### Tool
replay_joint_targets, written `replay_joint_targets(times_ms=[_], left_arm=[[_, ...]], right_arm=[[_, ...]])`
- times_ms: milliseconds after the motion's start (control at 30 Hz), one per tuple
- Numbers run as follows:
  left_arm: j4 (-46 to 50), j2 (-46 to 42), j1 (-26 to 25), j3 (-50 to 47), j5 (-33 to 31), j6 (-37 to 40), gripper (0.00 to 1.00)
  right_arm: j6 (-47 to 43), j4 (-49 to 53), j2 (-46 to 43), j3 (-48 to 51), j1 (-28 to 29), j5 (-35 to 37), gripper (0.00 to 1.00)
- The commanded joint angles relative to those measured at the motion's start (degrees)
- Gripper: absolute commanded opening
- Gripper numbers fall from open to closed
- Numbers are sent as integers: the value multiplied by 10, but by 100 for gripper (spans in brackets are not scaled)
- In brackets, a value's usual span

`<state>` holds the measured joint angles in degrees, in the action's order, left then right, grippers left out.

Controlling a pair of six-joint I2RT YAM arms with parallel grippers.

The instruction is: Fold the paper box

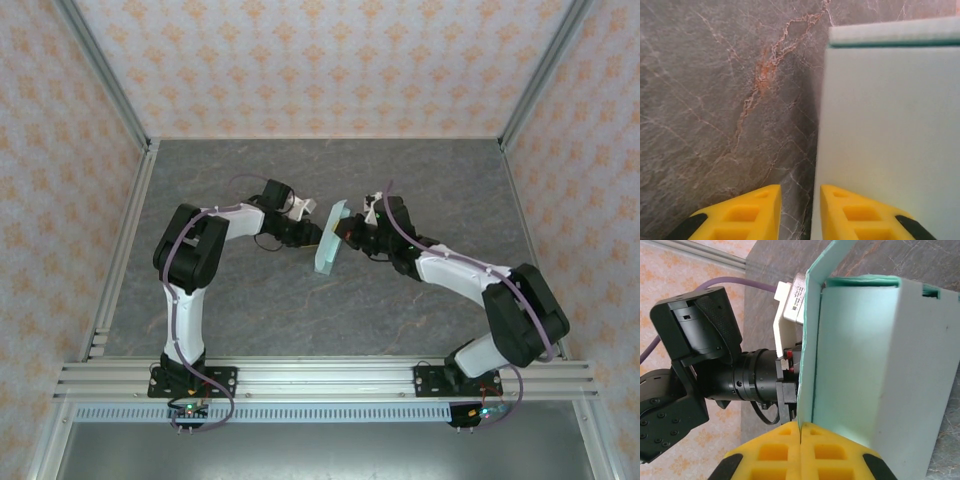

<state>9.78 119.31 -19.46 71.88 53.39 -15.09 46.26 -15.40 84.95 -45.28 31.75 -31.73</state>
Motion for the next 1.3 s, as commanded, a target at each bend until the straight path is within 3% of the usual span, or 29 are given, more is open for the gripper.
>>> replay_joint_targets(times_ms=[0,267,400,667,767,867,967,1100,1267], left_arm=[[42,31,-16,-17,-17,1,28],[50,2,-16,-23,-47,-1,29],[48,-42,-13,-41,-114,-13,31],[38,-210,-6,-116,-295,-41,46],[-6,-304,-11,-189,-310,-62,48],[-57,-403,-57,-265,-325,-72,57],[-67,-453,-139,-290,-379,-47,64],[-121,-461,-191,-327,-421,-28,74],[-104,-415,-247,-288,-522,26,83]], right_arm=[[-16,-1,14,-21,0,-1,0],[-38,54,31,-20,-2,31,0],[-47,74,32,-16,-12,48,0],[-56,89,41,-31,-14,49,0],[-56,89,41,-30,-14,52,0],[-63,97,42,-32,-13,54,0],[-66,98,49,-33,-14,53,0],[-63,92,61,-41,-14,42,0],[-64,94,60,-44,-14,43,0]])
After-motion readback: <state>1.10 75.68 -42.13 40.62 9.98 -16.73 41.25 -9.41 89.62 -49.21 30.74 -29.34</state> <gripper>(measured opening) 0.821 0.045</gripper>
